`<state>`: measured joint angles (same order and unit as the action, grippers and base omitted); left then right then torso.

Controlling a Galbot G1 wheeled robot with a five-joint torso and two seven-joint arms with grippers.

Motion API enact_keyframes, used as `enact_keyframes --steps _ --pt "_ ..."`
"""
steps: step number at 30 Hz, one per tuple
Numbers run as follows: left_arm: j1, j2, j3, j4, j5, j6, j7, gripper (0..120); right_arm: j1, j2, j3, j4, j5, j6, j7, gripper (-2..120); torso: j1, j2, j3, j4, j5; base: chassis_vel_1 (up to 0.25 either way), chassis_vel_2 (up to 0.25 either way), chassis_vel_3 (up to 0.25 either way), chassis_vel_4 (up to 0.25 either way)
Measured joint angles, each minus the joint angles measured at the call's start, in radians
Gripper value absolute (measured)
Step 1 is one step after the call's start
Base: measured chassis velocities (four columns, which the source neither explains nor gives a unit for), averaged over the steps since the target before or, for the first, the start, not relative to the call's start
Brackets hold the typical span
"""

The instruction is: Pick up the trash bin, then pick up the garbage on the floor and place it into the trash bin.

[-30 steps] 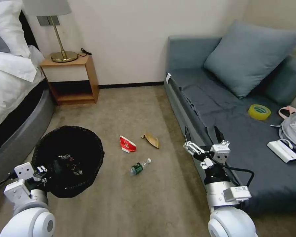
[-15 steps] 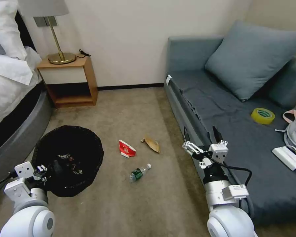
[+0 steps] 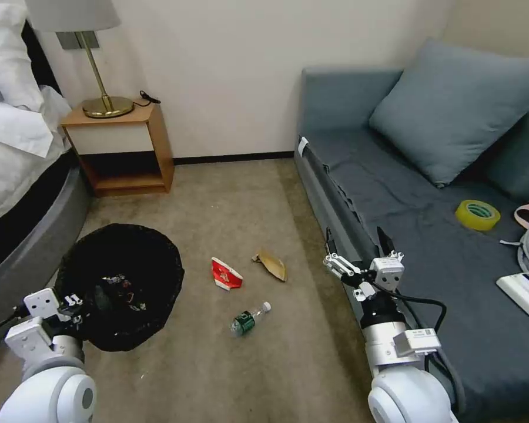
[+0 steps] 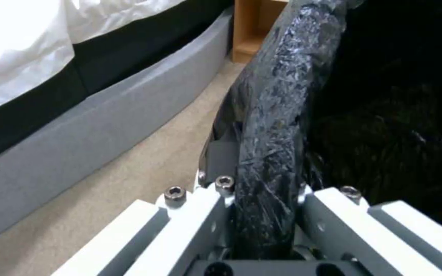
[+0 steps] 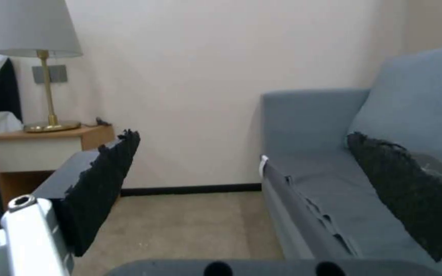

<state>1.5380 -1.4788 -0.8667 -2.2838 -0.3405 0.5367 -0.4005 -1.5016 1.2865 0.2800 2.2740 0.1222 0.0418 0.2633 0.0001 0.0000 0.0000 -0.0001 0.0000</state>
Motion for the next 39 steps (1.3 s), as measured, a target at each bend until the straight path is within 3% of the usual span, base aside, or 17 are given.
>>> enact_keyframes --steps 22,24,28,35,37,39 --pt "0.003 -0.008 -0.002 -0.01 0.004 0.005 0.0 2 0.042 -0.016 -0.029 -0.037 0.02 0.007 -0.03 100 0.0 0.0 0.0 0.0001 0.0 -0.044 0.039 0.041 -0.04" --pt "0.003 -0.009 -0.004 -0.009 0.005 0.004 0.0 2 0.06 -0.025 -0.035 -0.054 0.038 0.057 -0.105 100 0.0 0.0 0.0 0.0 0.0 0.0 0.0 0.0 0.0" --pt "0.002 -0.009 -0.003 -0.006 0.006 0.002 0.0 2 0.106 -0.05 -0.061 -0.076 0.086 0.074 -0.154 100 0.0 0.0 0.0 0.0 0.0 0.0 0.0 0.0 0.0" --pt "0.0 -0.008 -0.004 -0.008 0.006 0.002 0.0 2 0.319 -0.217 -0.191 -0.191 0.246 0.028 -0.142 100 0.0 0.0 0.0 -0.0001 0.0 0.0 0.0 0.0 0.0" --pt "0.0 -0.015 -0.004 -0.009 0.01 0.002 -0.001 2 0.489 -0.303 -0.312 -0.32 0.327 0.035 -0.144 100 0.0 0.0 0.0 0.0001 0.0 0.0 0.0 0.0 0.0" --pt "0.0 -0.016 -0.004 -0.009 0.011 0.002 -0.001 2 0.505 -0.309 -0.326 -0.332 0.333 0.037 -0.146 100 0.0 0.0 0.0 0.0 0.0 0.0 0.0 0.0 0.0"
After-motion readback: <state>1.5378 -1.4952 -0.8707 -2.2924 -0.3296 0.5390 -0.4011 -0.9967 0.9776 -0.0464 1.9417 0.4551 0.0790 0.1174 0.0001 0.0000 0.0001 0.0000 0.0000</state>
